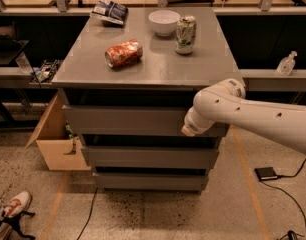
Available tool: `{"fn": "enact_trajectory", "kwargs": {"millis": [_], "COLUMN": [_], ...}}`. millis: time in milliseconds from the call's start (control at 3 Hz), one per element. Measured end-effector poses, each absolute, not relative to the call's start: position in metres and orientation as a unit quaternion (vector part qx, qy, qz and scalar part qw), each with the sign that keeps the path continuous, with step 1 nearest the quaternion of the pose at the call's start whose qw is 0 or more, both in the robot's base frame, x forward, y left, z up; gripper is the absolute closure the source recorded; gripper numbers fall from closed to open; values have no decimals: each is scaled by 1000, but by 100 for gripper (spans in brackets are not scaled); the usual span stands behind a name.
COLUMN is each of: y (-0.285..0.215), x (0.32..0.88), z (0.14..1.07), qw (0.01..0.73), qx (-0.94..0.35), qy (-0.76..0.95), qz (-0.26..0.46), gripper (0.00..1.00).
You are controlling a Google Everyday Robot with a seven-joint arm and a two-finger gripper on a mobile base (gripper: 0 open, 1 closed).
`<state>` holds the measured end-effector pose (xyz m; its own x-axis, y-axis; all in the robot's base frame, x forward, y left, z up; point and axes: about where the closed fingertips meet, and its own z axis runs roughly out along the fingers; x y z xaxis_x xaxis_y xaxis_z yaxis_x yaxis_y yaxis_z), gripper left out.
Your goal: Close top drawer
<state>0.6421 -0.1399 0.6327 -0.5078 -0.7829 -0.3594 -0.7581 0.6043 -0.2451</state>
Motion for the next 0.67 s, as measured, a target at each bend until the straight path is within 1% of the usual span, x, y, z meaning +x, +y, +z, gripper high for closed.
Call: {"fn": "enact_trajectory", "kwargs": {"millis": [333, 667], "y": [-162, -191], "x": [619, 579], "z": [634, 643], "qw": [200, 185], "qx": [-413, -362], "qy": [887, 912], "qz": [-37, -47], "gripper": [100, 100]}}
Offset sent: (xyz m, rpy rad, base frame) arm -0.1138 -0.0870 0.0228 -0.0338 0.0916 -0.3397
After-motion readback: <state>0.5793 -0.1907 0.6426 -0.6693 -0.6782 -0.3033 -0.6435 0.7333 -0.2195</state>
